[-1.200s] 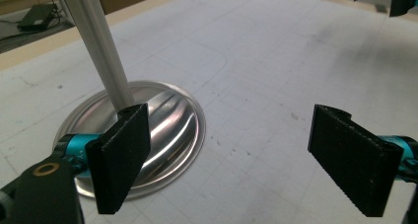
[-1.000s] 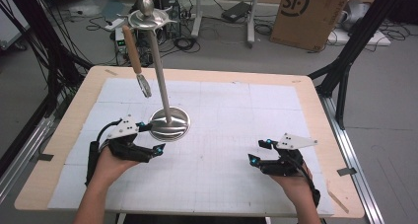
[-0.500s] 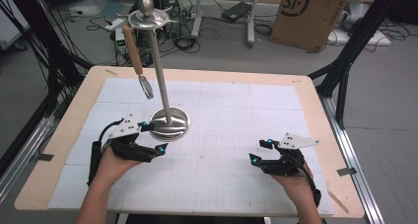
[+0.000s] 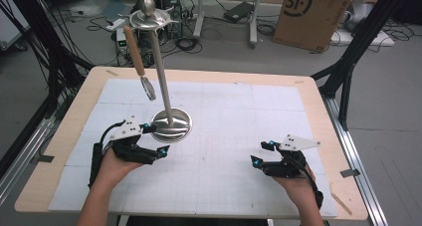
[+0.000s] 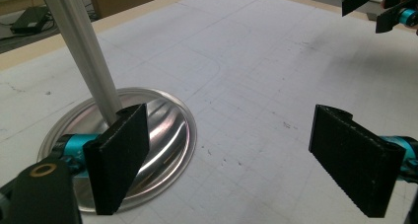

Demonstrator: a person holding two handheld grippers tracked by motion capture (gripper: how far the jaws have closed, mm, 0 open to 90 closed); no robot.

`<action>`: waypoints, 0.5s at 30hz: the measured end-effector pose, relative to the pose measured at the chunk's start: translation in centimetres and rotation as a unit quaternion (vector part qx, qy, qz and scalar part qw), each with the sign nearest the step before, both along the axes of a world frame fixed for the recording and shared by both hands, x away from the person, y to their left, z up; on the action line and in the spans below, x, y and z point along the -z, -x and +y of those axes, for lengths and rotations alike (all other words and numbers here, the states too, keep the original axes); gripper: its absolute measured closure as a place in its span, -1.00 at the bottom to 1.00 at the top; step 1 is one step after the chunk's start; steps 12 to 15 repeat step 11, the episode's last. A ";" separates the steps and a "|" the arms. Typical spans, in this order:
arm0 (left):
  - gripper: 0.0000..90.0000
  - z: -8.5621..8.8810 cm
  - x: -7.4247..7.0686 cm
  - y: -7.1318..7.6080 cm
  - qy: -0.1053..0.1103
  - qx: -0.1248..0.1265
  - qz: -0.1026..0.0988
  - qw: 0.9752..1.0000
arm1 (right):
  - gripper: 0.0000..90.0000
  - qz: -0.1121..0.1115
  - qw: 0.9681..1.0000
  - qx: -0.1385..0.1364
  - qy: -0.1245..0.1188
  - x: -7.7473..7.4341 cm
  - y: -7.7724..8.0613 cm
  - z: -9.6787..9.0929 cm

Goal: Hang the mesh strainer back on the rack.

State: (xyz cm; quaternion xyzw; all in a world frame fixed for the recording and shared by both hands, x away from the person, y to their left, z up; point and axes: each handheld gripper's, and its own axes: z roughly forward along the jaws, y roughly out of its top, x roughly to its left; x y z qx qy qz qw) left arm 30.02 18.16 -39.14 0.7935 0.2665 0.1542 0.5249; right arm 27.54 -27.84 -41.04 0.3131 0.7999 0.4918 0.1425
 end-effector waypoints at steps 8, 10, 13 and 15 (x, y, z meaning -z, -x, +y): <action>-0.64 -0.1 0.2 -0.1 -0.005 0.001 0.004 1.000 | -0.26 0.003 1.000 -0.001 0.000 0.1 -0.1 0.0; -0.63 -0.2 0.2 -0.1 -0.005 0.000 0.006 1.000 | -0.26 0.002 1.000 0.001 0.001 0.1 -0.1 -0.1; -0.64 -0.2 0.2 0.0 -0.005 0.000 0.007 1.000 | -0.26 0.002 1.000 0.000 0.000 0.1 0.0 -0.1; -0.64 -0.2 0.2 0.0 -0.005 0.000 0.007 1.000 | -0.26 0.002 1.000 0.000 0.000 0.1 0.0 -0.1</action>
